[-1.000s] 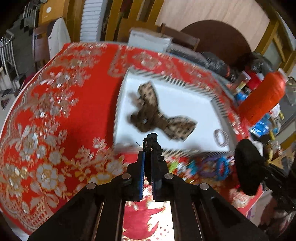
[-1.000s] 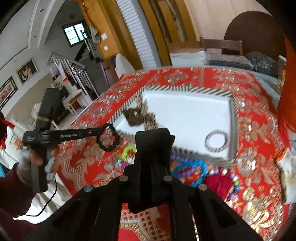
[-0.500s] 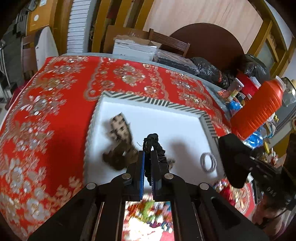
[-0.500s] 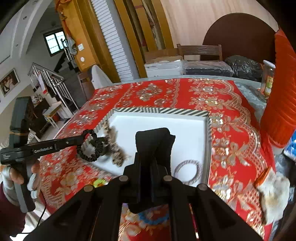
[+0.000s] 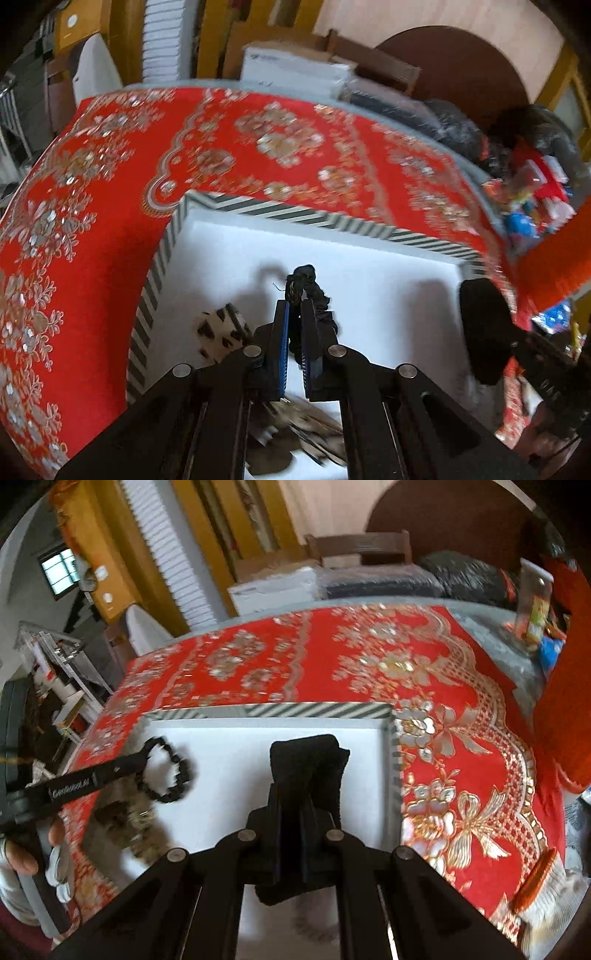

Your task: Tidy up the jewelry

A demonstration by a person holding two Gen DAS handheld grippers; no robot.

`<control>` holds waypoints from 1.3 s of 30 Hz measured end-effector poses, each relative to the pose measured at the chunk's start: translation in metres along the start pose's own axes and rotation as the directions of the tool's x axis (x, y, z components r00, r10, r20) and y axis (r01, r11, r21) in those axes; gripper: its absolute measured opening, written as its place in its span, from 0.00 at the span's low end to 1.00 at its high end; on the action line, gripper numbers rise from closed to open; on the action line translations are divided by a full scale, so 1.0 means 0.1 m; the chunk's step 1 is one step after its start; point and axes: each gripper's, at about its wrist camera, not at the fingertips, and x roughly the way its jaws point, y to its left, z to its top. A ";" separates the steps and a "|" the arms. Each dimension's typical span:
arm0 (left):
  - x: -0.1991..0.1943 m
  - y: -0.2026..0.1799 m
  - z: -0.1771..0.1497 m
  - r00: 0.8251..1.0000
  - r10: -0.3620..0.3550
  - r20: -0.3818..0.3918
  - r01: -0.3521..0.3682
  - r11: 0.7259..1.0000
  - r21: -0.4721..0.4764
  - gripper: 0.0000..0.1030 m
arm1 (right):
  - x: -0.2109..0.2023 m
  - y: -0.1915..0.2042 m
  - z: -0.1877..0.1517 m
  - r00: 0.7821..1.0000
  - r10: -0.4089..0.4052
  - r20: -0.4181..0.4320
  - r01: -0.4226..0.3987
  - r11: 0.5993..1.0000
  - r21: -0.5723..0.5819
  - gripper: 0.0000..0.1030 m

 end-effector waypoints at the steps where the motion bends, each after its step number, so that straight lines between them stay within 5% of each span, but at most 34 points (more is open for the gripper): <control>1: 0.04 0.04 0.01 1.000 0.018 -0.002 -0.018 1.000 -0.008 0.00 | 0.07 -0.05 0.02 1.000 -0.010 -0.006 0.010 1.000 0.011 0.07; 10: 0.14 0.25 0.02 0.995 0.097 -0.005 -0.097 0.995 -0.035 0.01 | 0.38 -0.21 -0.01 0.997 -0.059 -0.052 0.061 0.998 0.036 0.09; 16: 0.02 0.18 -0.01 0.995 0.091 0.030 -0.090 0.996 -0.018 0.18 | 0.20 -0.09 -0.02 0.998 -0.046 -0.038 0.046 0.999 0.013 0.36; 22: -0.22 0.05 -0.04 0.993 0.086 0.082 -0.087 0.996 0.008 0.19 | -0.06 0.05 -0.12 1.000 -0.016 -0.021 0.016 1.000 0.007 0.48; 39: -0.75 -0.29 -0.50 0.978 0.101 0.183 -0.121 0.987 0.102 0.19 | -0.63 0.41 -0.54 0.998 -0.051 0.048 0.052 0.999 -0.016 0.58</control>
